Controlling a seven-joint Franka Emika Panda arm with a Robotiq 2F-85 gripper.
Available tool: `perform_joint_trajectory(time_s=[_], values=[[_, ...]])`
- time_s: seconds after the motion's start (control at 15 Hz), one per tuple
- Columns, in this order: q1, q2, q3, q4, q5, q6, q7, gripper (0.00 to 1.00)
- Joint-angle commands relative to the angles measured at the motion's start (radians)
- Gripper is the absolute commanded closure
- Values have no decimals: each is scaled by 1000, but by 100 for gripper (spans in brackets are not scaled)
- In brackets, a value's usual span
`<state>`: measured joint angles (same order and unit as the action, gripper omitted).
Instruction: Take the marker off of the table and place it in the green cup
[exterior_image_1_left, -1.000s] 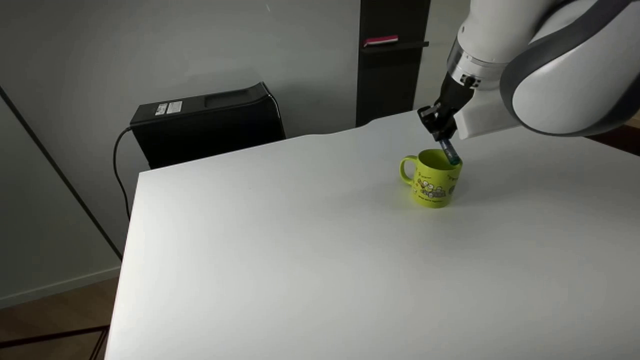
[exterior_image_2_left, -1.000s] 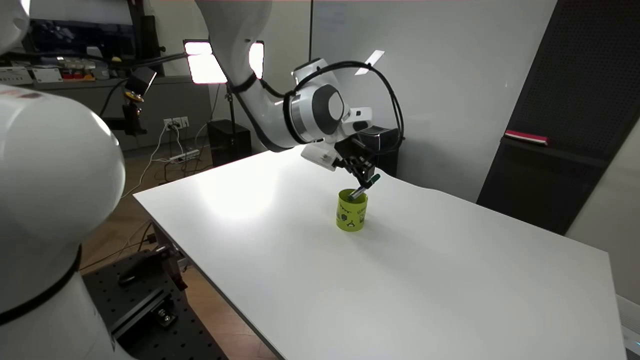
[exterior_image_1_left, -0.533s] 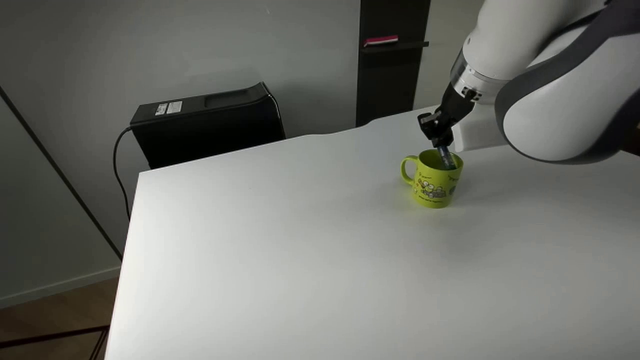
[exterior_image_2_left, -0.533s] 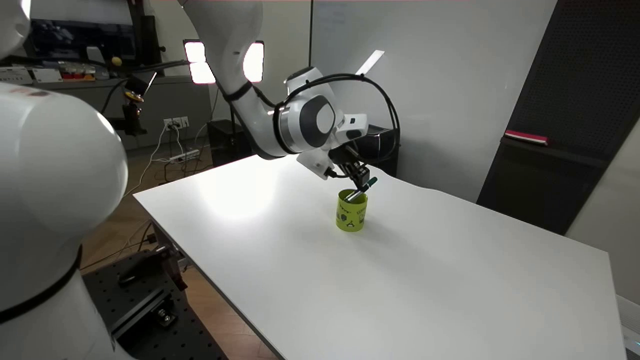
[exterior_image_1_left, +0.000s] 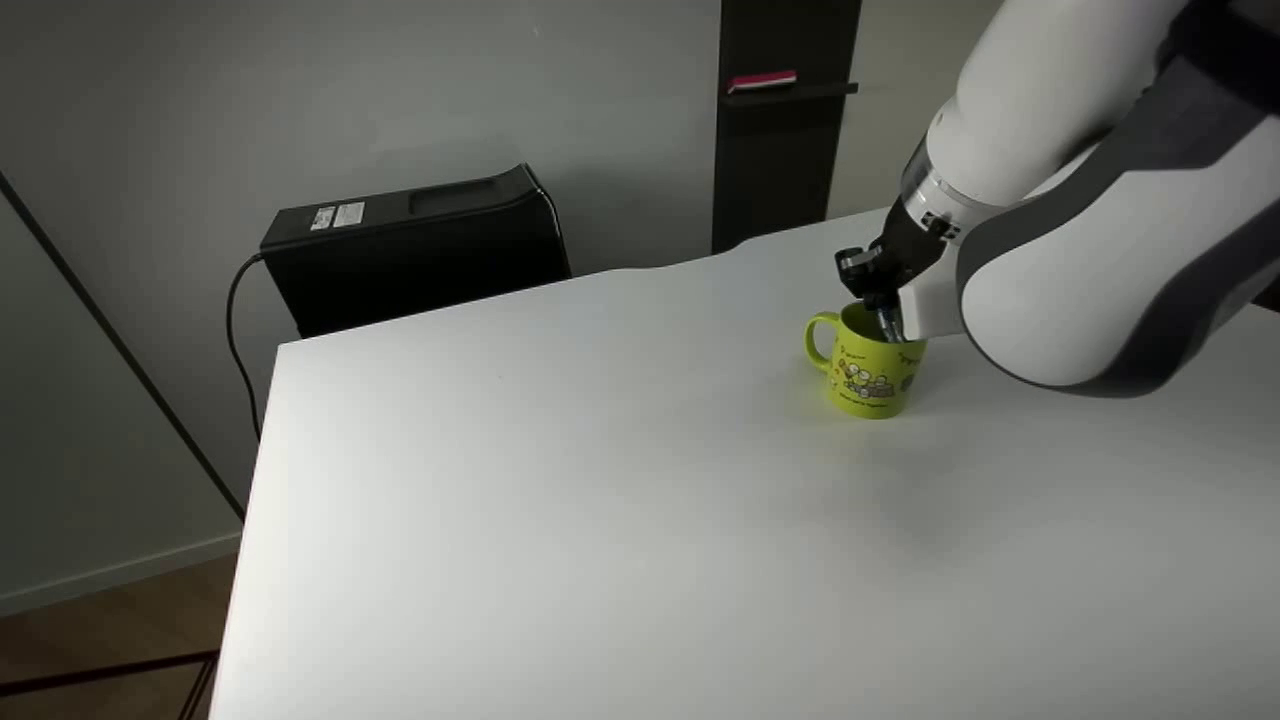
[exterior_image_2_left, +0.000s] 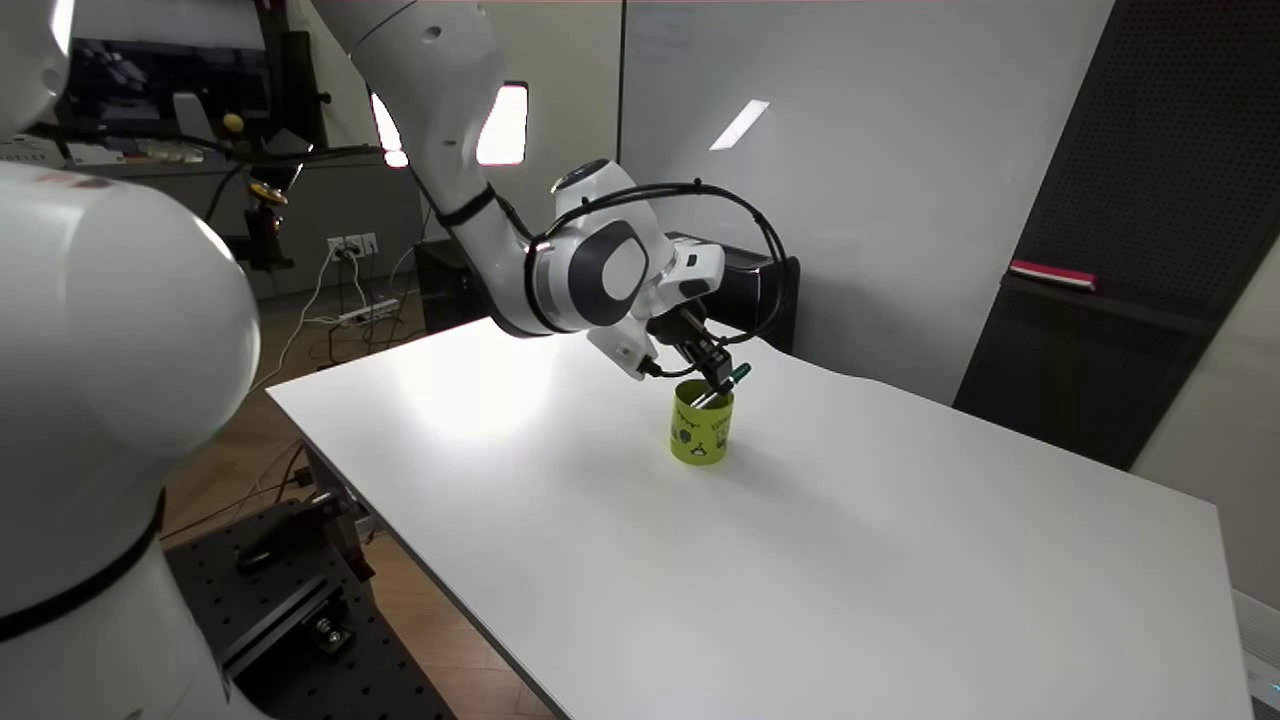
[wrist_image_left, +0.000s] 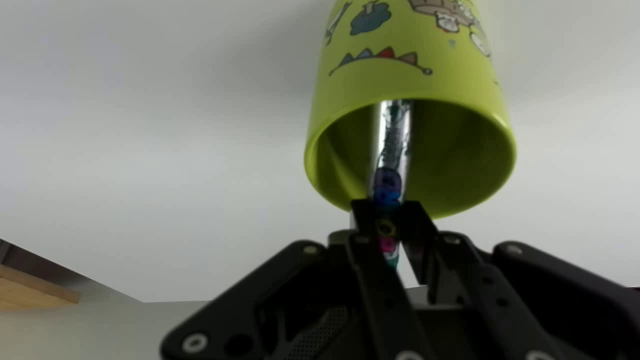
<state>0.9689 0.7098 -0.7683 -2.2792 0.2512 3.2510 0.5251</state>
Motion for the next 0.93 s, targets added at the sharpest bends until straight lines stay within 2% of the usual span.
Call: perform_joint_trajectory(time_s=[0.0, 0.07, 0.53, 0.73, 0.87], values=[[15, 3, -4, -6, 64, -8, -64, 54], [16, 3, -6, -4, 70, -16, -74, 49], [32, -27, -42, 11, 44, -98, -119, 2], [38, -70, -68, 22, 15, -148, -142, 0], [8, -138, -57, 34, -34, -227, -188, 0]])
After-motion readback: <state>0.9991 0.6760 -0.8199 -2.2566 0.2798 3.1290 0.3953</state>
